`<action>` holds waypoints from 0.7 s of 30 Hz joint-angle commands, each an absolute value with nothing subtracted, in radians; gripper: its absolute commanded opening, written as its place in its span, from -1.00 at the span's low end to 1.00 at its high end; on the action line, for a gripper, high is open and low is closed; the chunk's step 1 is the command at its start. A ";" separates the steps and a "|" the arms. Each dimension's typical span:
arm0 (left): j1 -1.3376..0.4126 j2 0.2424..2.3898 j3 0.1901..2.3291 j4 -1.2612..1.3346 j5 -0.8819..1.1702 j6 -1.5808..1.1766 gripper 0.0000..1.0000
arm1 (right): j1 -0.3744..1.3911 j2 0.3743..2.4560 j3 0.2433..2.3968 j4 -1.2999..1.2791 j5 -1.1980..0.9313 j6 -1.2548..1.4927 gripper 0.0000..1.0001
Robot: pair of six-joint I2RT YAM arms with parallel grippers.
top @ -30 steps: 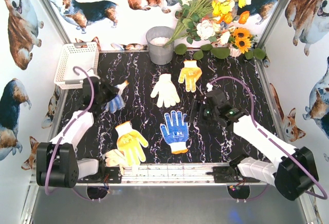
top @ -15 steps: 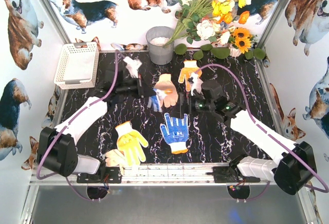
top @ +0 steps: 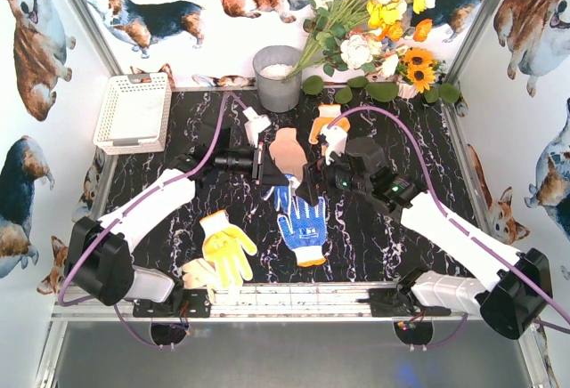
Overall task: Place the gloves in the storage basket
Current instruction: Pick up the glove from the center of the board.
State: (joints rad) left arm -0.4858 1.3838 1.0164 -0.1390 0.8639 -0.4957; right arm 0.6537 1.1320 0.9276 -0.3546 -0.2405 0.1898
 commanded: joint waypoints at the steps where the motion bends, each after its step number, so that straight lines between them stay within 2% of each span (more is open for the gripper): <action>1: -0.506 1.382 1.052 -0.136 0.950 -0.473 -1.00 | 0.661 1.103 0.962 -0.286 -0.279 0.111 0.86; 2: -0.509 1.383 1.052 -0.133 0.956 -0.473 -1.00 | 0.661 1.108 0.966 -0.287 -0.305 0.113 0.72; 4: -0.510 1.387 1.054 -0.136 0.962 -0.469 -1.00 | 0.661 1.112 0.972 -0.281 -0.346 0.126 0.25; 8: -0.509 1.372 1.051 -0.152 0.900 -0.445 -1.00 | 0.661 1.101 0.965 -0.277 -0.343 0.163 -0.88; 9: -0.509 1.365 1.048 -0.156 0.864 -0.443 -0.94 | 0.661 1.094 0.965 -0.283 -0.320 0.178 -1.00; 13: -0.508 1.330 1.039 -0.210 0.609 -0.427 -0.28 | 0.657 1.086 0.986 -0.375 -0.193 0.282 -1.00; 17: -0.508 1.284 0.984 -0.150 0.437 -0.472 0.00 | 0.633 1.162 1.049 -0.607 -0.093 0.576 -1.00; 21: -0.508 1.246 0.935 -0.056 0.384 -0.522 0.15 | 0.609 1.186 1.032 -0.694 -0.188 0.792 -1.00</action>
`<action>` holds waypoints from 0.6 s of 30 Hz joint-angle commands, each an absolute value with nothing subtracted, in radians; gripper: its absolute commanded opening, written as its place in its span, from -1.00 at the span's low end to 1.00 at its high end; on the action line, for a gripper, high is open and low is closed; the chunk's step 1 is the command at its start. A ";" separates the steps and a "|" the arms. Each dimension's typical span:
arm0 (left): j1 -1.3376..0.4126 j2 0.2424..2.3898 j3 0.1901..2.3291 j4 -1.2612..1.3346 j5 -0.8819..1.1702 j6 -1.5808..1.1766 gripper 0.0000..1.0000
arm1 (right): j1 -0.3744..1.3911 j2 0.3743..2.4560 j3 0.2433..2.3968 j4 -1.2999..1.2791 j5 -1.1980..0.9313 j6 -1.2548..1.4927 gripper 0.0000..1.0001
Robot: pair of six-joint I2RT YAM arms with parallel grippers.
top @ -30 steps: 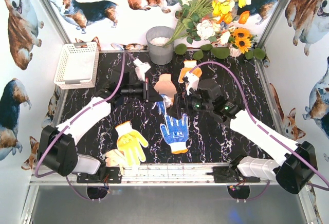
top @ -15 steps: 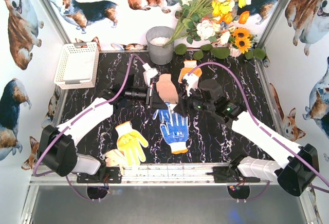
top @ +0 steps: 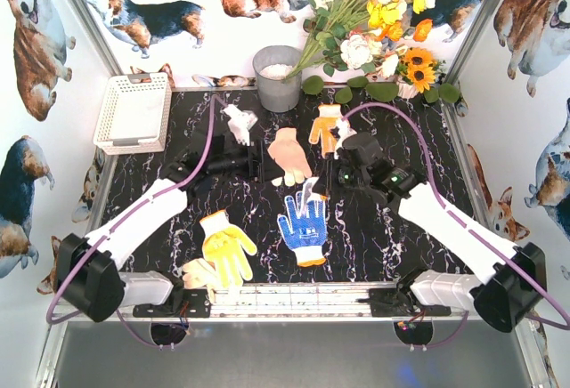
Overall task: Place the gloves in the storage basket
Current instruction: Pick up the glove from the center of the board.
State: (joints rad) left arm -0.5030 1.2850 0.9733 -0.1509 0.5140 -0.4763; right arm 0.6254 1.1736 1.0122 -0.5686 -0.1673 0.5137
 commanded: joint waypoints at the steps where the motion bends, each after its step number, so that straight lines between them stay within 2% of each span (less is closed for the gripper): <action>1: -0.508 1.237 0.928 -0.045 0.374 -0.529 0.16 | 0.609 1.178 1.016 -0.684 -0.203 0.850 -1.00; 8: -0.563 1.168 0.865 0.102 0.428 -0.480 0.22 | 0.605 1.125 0.935 -0.526 -0.169 1.236 -1.00; 13: -0.715 1.133 0.905 -0.028 0.252 -0.296 0.26 | 0.591 1.187 1.024 -0.617 -0.159 1.457 -1.00; 18: -0.822 1.123 0.927 -0.034 0.106 -0.208 0.36 | 0.590 1.206 1.092 -0.633 -0.130 1.545 -1.00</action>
